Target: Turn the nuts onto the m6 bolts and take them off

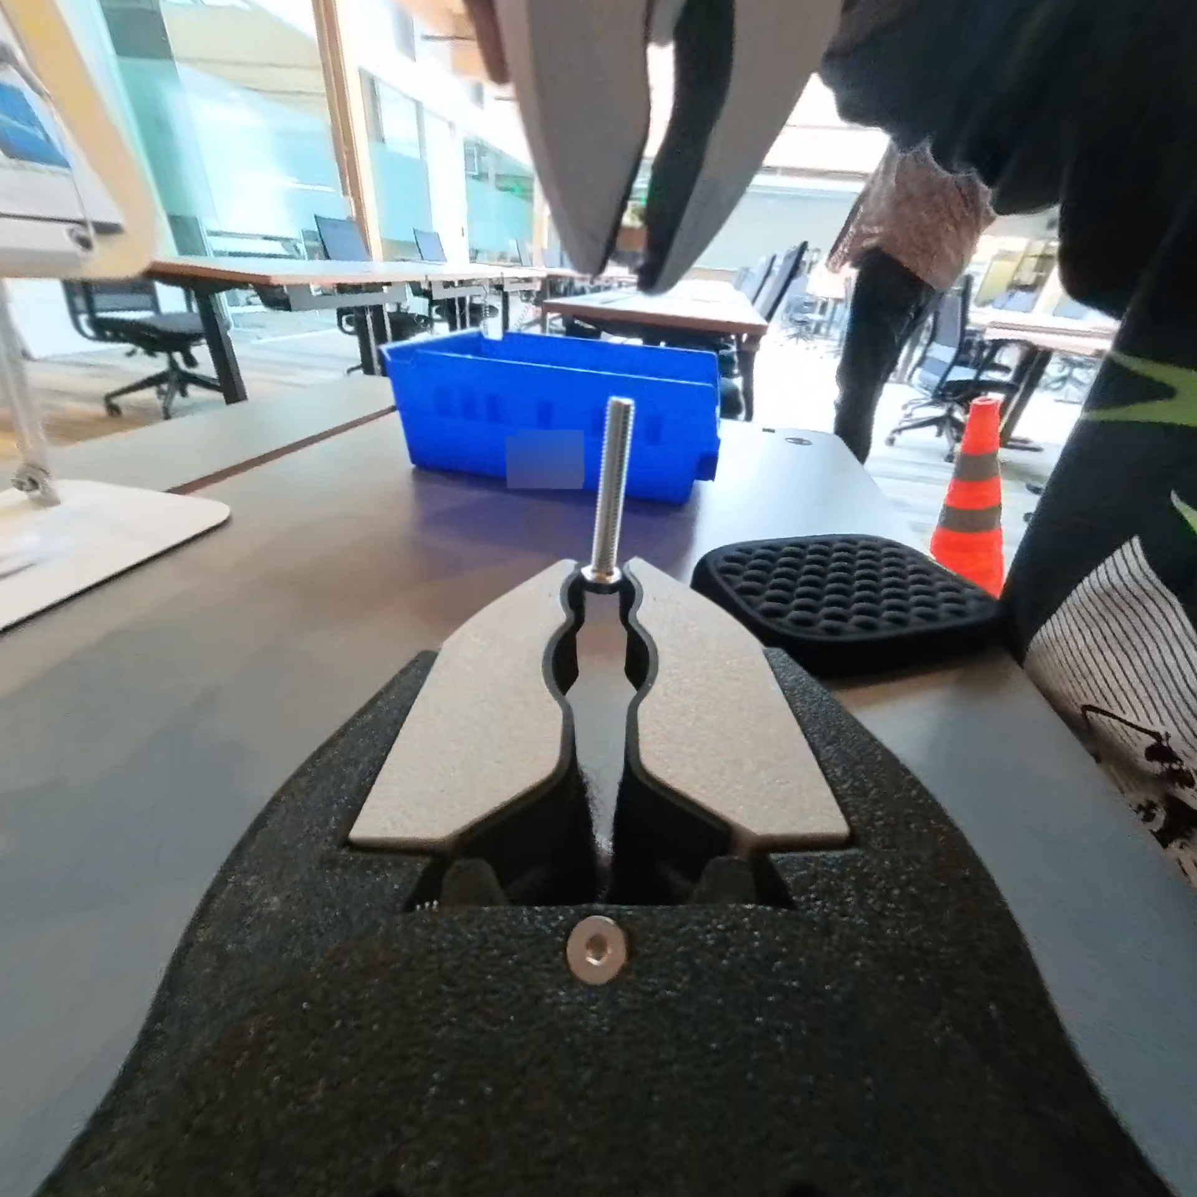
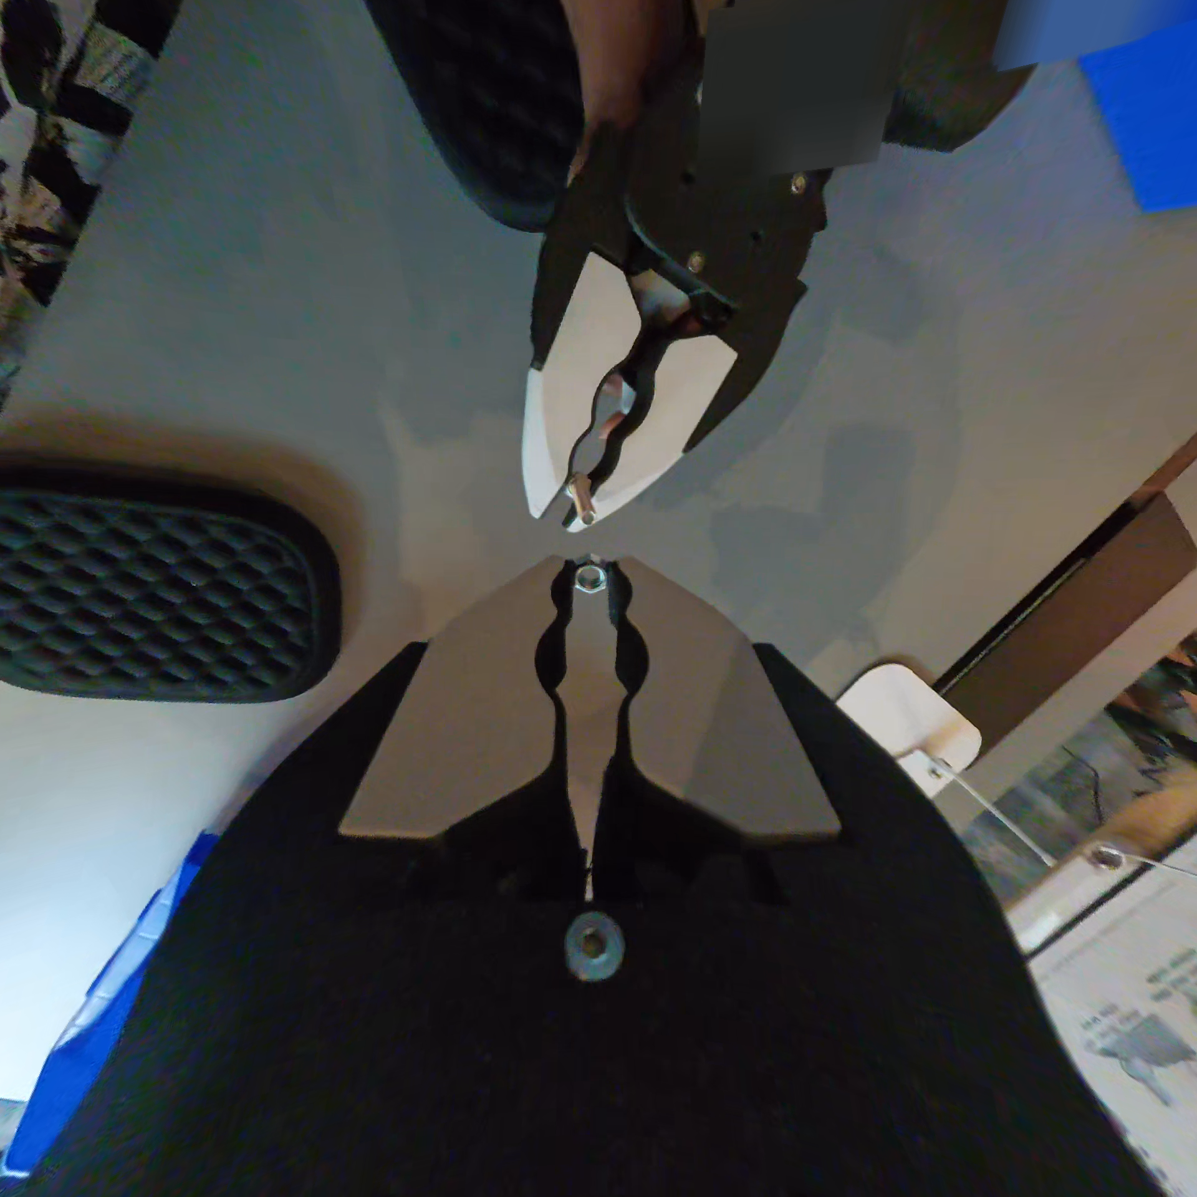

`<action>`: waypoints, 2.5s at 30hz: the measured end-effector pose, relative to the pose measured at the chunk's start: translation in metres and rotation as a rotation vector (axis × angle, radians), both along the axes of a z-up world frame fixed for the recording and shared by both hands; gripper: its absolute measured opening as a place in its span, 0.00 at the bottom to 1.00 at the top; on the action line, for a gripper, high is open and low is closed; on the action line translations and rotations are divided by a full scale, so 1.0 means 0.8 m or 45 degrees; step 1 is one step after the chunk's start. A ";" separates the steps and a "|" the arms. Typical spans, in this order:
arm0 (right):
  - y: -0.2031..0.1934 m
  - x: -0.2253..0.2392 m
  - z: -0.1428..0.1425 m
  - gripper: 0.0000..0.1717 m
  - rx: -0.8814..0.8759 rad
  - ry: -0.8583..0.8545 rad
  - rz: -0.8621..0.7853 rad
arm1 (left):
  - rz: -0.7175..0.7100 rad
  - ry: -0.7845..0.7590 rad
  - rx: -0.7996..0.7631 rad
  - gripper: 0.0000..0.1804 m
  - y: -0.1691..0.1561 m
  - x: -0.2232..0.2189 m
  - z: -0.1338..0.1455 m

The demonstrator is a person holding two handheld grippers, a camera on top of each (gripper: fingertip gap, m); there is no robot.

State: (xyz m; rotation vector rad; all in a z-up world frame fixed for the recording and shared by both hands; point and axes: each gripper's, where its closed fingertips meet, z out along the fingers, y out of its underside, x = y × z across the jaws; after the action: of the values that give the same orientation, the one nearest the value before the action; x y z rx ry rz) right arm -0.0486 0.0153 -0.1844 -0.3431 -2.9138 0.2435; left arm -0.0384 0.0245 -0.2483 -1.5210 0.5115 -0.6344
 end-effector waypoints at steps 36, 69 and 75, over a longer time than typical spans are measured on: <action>-0.008 -0.002 -0.037 0.06 0.176 -0.144 0.169 | -0.031 0.015 -0.015 0.05 0.002 0.005 -0.004; -0.009 -0.003 -0.033 0.08 0.151 -0.076 0.461 | -0.041 0.022 -0.028 0.05 0.001 0.007 -0.006; -0.005 0.000 -0.034 0.06 0.145 -0.121 0.228 | -0.017 0.022 -0.024 0.05 0.002 0.005 -0.006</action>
State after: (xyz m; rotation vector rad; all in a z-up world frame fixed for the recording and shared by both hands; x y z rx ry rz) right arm -0.0484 0.0112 -0.2113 -0.0781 -3.0386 0.0888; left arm -0.0346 0.0259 -0.2529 -1.5432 0.5305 -0.6390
